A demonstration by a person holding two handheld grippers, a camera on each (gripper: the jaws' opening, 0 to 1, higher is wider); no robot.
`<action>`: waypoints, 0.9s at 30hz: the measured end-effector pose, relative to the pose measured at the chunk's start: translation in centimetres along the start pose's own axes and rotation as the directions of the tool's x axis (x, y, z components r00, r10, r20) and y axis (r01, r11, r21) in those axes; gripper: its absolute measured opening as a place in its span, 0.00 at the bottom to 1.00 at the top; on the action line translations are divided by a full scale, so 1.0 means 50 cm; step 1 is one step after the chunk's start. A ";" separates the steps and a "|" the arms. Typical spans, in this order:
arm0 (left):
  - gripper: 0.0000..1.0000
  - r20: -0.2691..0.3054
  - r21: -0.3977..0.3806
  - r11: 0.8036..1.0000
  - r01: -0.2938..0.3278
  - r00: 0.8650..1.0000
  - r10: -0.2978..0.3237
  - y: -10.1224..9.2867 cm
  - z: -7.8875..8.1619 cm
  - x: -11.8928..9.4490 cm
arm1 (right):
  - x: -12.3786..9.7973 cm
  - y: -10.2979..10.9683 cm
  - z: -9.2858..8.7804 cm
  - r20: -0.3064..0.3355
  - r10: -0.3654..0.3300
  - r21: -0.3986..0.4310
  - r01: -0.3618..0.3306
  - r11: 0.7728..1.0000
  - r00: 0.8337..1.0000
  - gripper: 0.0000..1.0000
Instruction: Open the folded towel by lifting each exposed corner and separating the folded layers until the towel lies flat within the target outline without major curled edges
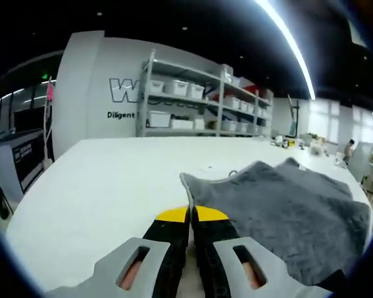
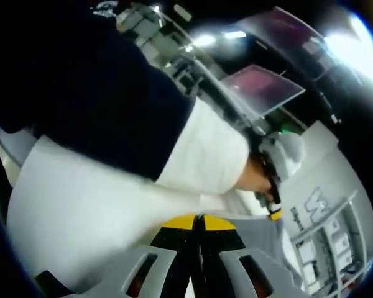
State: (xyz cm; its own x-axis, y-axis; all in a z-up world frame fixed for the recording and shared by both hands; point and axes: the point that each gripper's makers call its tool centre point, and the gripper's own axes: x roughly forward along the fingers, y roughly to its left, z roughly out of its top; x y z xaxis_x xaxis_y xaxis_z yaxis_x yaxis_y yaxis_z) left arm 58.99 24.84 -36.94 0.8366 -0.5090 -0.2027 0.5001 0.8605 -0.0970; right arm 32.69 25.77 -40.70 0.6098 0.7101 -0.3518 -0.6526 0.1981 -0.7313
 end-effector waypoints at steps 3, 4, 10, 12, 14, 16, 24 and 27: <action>0.02 -0.004 0.007 1.000 -0.016 1.000 0.016 0.011 -0.001 -0.005 | 0.004 -0.005 0.015 0.025 -0.007 0.020 0.006 1.000 1.000 0.00; 0.02 -0.006 0.007 1.000 -0.020 1.000 0.020 0.016 -0.002 -0.005 | 0.005 -0.005 0.017 0.028 -0.007 0.026 0.006 1.000 1.000 0.00; 0.02 -0.009 -0.008 0.999 -0.034 0.999 0.034 0.035 -0.004 -0.014 | 0.016 -0.009 0.032 0.060 -0.014 0.051 0.011 0.999 0.998 0.00; 0.02 -0.015 -0.011 0.999 -0.039 0.999 0.039 0.043 -0.007 -0.018 | 0.018 -0.006 0.035 0.067 -0.014 0.054 0.011 0.998 0.998 0.00; 0.02 -0.021 -0.010 0.999 -0.042 0.999 0.041 0.048 -0.010 -0.020 | 0.021 -0.002 0.036 0.067 -0.014 0.044 0.011 0.999 0.998 0.00; 0.02 -0.025 -0.008 0.999 -0.045 0.999 0.045 0.054 -0.011 -0.022 | 0.023 -0.001 0.038 0.068 -0.013 0.037 0.010 0.999 0.998 0.00; 0.02 -0.027 -0.023 0.998 -0.066 0.997 0.066 0.084 -0.013 -0.031 | 0.035 -0.005 0.063 0.101 -0.029 0.041 0.025 0.999 0.994 0.00; 0.02 -0.027 -0.026 0.997 -0.074 0.997 0.073 0.095 -0.014 -0.033 | 0.045 -0.003 0.070 0.105 -0.025 0.048 0.020 0.999 0.994 0.00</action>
State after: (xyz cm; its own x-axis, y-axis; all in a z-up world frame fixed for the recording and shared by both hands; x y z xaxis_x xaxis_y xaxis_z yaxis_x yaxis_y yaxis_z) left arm 59.83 29.77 -37.73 0.8646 -0.4436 -0.2358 0.4306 0.8962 -0.1071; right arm 32.56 29.71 -39.35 0.5753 0.7719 -0.2706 -0.6612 0.2441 -0.7094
